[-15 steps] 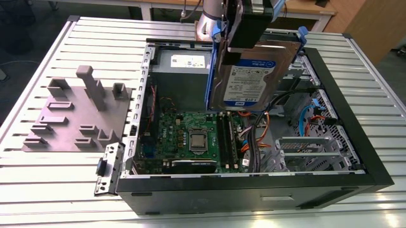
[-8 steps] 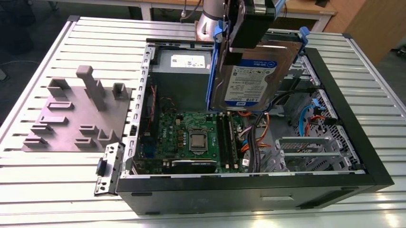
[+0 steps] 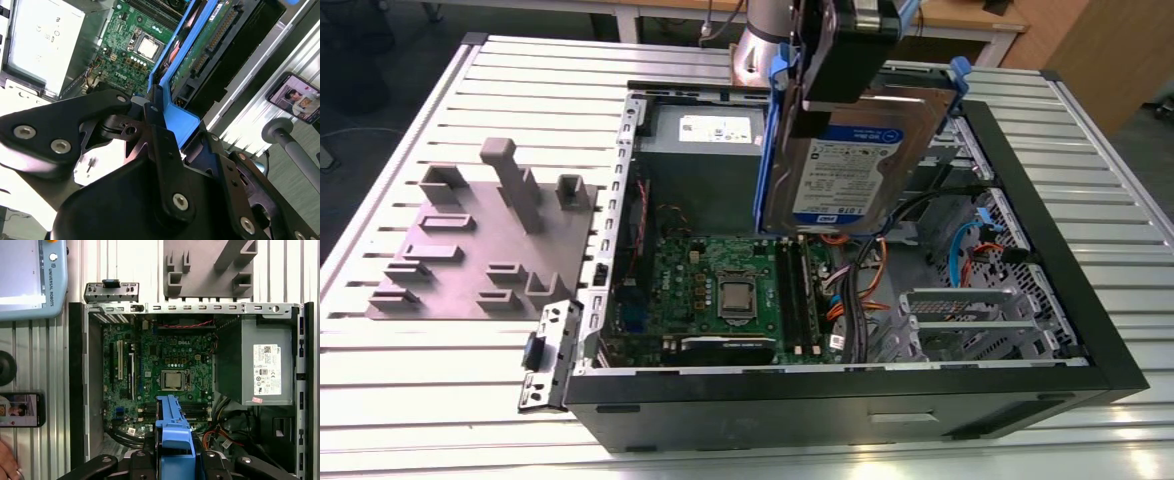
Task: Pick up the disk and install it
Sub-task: 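Insert the disk into the insertion slot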
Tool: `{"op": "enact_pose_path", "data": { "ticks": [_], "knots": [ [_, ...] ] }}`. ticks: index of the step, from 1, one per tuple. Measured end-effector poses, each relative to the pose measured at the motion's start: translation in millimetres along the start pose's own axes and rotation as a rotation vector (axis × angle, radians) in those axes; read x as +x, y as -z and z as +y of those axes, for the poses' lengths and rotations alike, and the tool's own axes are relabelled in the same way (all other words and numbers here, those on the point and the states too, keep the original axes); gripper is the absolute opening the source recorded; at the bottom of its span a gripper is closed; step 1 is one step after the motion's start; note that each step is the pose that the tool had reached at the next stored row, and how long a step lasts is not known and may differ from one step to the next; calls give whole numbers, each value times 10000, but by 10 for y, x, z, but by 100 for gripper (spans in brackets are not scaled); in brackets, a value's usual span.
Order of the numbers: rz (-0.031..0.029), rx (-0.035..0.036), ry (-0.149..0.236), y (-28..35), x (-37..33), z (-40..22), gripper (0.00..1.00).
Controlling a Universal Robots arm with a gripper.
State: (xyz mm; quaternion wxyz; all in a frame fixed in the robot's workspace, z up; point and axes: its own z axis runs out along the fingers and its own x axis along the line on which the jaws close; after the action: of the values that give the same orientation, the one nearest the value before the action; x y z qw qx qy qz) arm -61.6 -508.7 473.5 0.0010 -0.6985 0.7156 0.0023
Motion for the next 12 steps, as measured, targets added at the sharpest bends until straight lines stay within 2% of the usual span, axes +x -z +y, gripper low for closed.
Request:
{"op": "enact_pose_path", "data": {
  "ticks": [8, 10, 12],
  "knots": [
    [0, 0, 0, -3, 141, -18, 36],
    [0, -2, -1, -5, 155, -68, 36],
    [-2, -12, -1, -8, 158, -146, 36]
  ]
}}
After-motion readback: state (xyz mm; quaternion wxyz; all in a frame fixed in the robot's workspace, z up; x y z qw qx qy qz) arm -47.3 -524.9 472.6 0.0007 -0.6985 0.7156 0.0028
